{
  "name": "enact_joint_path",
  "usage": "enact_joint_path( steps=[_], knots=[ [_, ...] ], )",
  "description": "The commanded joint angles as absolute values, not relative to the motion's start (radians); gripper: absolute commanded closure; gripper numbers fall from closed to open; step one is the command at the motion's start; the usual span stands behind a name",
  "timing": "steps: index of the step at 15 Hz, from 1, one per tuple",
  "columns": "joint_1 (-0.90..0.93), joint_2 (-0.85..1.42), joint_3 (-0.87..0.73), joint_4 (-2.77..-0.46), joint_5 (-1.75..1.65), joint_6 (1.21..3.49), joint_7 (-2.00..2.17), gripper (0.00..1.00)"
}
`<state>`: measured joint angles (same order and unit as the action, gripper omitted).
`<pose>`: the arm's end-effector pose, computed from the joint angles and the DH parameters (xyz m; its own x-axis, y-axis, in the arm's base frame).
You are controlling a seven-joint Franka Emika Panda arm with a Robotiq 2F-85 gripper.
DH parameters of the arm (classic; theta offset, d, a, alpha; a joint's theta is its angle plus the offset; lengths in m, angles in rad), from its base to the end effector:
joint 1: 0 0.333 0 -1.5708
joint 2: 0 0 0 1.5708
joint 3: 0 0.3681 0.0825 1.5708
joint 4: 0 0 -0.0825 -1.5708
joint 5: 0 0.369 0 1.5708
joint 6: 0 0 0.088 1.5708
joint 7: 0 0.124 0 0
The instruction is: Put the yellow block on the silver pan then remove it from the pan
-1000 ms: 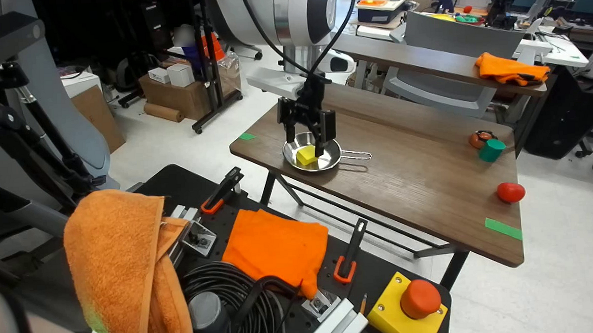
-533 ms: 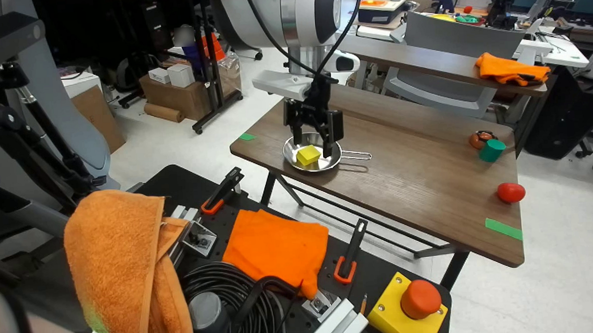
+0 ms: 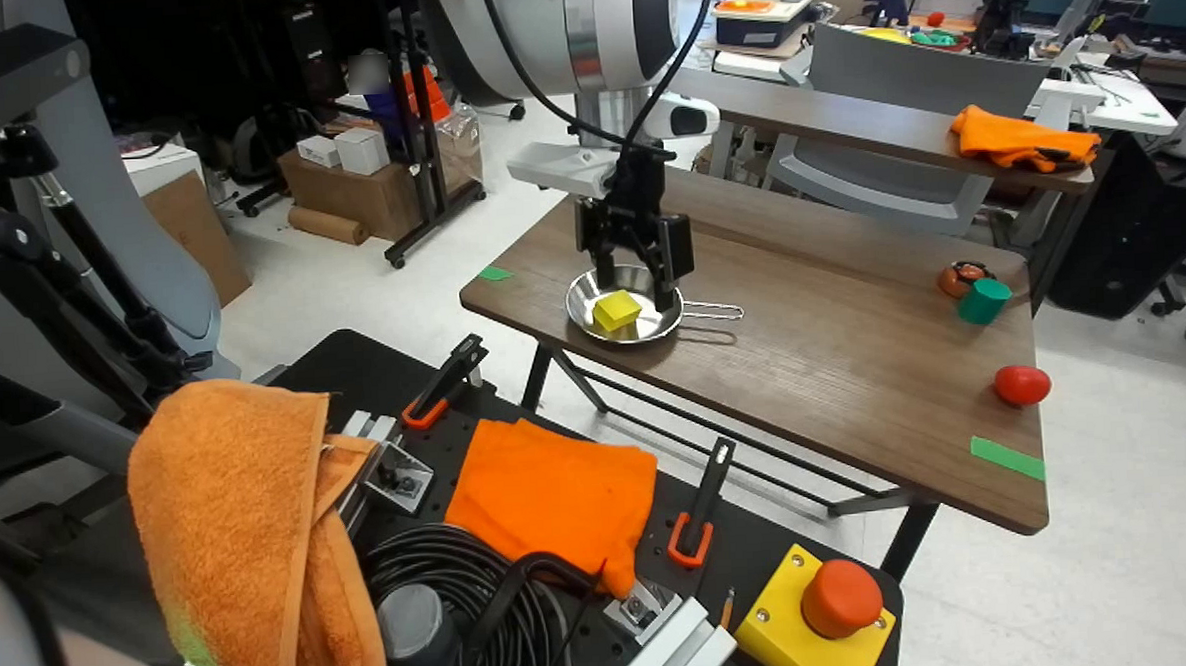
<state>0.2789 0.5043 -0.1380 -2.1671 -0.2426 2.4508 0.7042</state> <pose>0.5456 0.0743 0.1865 0.9341 -0.3504 -0.0680 -0.3183 -0.9038 0.2860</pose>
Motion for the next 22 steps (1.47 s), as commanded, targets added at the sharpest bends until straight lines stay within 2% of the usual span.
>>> enact_joint_path(
  steps=[1,7,9,18,19,20,21,22],
  knots=[
    [0.278,0.518,-0.130,-2.142,-0.252,2.421,0.721,0.00],
    [0.256,0.516,-0.095,-2.146,-0.223,2.435,0.665,0.00],
    [0.248,0.516,-0.082,-2.147,-0.211,2.436,0.642,0.26],
    [0.245,0.518,-0.068,-2.141,-0.198,2.428,0.569,0.95],
    [0.246,0.518,-0.068,-2.140,-0.199,2.427,0.565,0.95],
    [0.246,0.519,-0.069,-2.145,-0.200,2.432,0.560,0.60],
    [0.247,0.518,-0.070,-2.146,-0.202,2.433,0.557,0.64],
    [0.251,0.516,-0.072,-2.149,-0.210,2.436,0.554,0.63]
  ],
)
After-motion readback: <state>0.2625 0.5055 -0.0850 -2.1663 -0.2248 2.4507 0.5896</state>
